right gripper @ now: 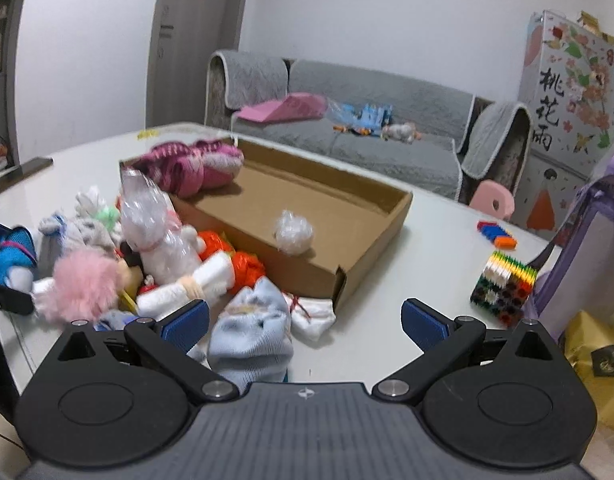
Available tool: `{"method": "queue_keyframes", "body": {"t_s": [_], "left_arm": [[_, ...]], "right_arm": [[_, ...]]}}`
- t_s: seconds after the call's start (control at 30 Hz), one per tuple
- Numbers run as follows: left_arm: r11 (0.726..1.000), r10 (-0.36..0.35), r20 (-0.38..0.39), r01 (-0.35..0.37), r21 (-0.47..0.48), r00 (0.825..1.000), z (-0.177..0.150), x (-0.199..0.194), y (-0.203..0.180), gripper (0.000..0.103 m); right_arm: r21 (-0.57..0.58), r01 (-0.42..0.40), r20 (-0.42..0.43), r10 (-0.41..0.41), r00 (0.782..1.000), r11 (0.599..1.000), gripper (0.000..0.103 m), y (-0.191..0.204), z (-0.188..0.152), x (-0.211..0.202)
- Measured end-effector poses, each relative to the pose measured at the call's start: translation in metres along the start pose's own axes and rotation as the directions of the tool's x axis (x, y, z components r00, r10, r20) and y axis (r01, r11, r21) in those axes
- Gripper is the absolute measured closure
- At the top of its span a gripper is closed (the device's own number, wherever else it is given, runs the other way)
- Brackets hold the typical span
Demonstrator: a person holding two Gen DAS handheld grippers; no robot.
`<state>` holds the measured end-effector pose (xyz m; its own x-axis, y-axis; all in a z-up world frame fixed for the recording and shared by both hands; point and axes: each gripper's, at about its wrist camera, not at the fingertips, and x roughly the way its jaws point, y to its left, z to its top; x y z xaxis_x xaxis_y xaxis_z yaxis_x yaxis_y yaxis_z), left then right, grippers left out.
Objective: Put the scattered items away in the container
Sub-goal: 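Move the left gripper to the blue sock bundle and grasp it, then grasp the light blue sock bundle with the right gripper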
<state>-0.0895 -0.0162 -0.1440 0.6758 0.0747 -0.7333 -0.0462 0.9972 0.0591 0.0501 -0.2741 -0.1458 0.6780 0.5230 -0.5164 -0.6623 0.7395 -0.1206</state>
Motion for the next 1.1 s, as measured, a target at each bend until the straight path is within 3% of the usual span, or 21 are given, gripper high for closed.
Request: {"method": "queue_keyframes", "body": {"t_s": [0.2, 0.37, 0.7, 0.97, 1.1], "left_arm": [[0.999, 0.039, -0.009, -0.040, -0.037, 0.999, -0.001, 0.001, 0.021, 0.001], [0.997, 0.046, -0.031, -0.047, -0.054, 0.998, -0.003, 0.004, 0.030, 0.003], [0.993, 0.005, -0.031, -0.009, -0.115, 0.999, 0.001, 0.002, 0.043, 0.011], [0.989, -0.003, -0.020, 0.000, -0.150, 1.000, 0.002, 0.000, 0.051, 0.016], [0.990, -0.014, -0.005, 0.013, -0.144, 1.000, 0.003, -0.001, 0.052, 0.018]], "right_arm": [[0.026, -0.035, -0.034, 0.036, 0.999, 0.999, 0.005, 0.001, -0.001, 0.001], [0.062, -0.077, -0.082, 0.082, 0.993, 0.995, 0.021, -0.001, -0.003, 0.005], [0.063, -0.094, -0.132, 0.102, 0.986, 0.994, 0.025, 0.002, -0.007, 0.007], [0.077, -0.126, -0.150, 0.136, 0.979, 0.989, 0.041, 0.001, -0.006, 0.007], [0.078, -0.128, -0.154, 0.139, 0.978, 0.989, 0.042, 0.001, -0.006, 0.007]]}}
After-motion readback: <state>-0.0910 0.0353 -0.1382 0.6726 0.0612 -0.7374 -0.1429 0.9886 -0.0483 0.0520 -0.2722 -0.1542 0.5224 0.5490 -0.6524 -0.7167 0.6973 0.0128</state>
